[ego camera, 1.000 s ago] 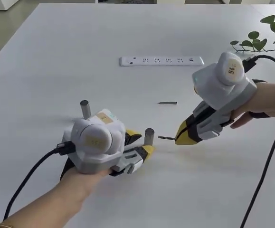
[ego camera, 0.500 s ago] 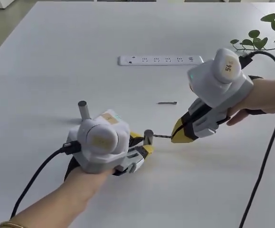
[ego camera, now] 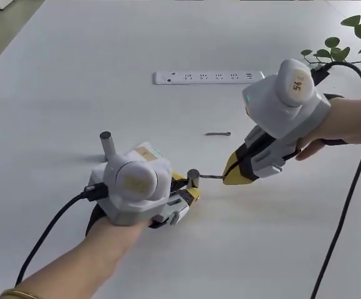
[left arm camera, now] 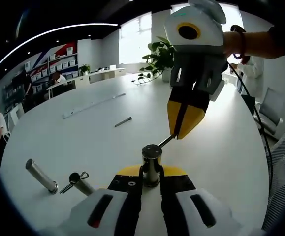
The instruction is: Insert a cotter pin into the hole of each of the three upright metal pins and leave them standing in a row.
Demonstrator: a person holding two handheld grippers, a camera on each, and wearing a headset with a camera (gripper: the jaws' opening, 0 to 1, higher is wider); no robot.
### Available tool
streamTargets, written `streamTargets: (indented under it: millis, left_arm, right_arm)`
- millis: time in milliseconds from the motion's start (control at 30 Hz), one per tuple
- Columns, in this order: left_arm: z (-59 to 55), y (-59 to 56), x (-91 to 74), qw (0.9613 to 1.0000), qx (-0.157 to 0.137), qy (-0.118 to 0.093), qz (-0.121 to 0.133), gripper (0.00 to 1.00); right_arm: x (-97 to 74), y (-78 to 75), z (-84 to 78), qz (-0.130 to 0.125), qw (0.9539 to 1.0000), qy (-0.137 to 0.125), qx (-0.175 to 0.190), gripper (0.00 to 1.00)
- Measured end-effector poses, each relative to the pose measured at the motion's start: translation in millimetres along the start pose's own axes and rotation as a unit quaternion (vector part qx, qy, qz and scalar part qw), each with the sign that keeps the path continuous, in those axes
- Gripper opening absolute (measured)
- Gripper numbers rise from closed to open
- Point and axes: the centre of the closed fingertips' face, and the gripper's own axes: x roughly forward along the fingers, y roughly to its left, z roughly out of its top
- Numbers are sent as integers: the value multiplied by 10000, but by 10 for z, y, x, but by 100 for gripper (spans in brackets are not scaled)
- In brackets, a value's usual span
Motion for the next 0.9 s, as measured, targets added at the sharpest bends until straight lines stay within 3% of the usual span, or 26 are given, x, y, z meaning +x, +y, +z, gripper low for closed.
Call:
streamTargets:
  millis: [900]
  left_arm:
    - [-9, -10, 21, 9998, -170, -90, -1, 11]
  right_arm:
    - [98, -17, 195, 41, 9996, 21, -261, 0]
